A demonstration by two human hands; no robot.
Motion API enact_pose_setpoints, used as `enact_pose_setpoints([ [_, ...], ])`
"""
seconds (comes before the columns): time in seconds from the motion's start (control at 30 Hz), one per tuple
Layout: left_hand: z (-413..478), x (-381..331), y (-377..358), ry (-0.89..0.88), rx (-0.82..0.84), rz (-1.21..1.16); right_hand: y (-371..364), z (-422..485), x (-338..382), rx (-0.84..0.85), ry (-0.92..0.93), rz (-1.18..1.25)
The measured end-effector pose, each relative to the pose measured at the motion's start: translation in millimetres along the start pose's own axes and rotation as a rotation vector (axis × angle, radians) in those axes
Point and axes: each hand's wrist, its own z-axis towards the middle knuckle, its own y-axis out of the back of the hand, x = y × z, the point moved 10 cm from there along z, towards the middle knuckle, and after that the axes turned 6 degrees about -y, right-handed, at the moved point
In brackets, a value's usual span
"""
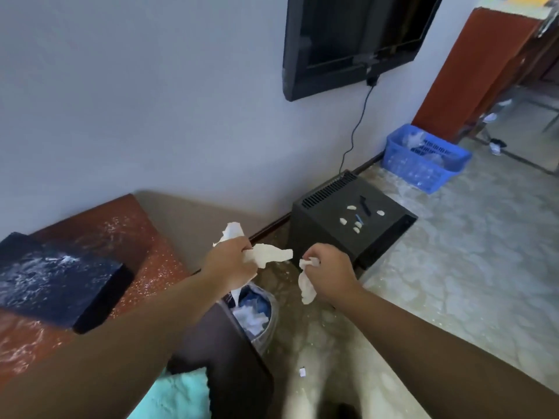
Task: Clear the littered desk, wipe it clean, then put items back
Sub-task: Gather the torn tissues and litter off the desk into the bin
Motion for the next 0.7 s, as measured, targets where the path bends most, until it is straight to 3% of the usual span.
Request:
enact_pose_setpoints([
  [0.2, 38, 7, -30, 0.234, -0.128, -0.161, -23, 85, 7, 0.222, 0.208, -0.064],
  [0.33, 39, 19, -62, 0.568, -0.376, -0.647, -28, 129, 8, 0.358, 0.278, -0.046],
  [0.5, 30, 37, -124, 0.868, -0.648, -1.087, -82, 178, -7, 0.503, 0.083, 0.152],
  [0.7, 27, 102, -215, 1.148, -0.932, -1.317, -220, 206, -58, 0.699, -0.136, 0.223],
])
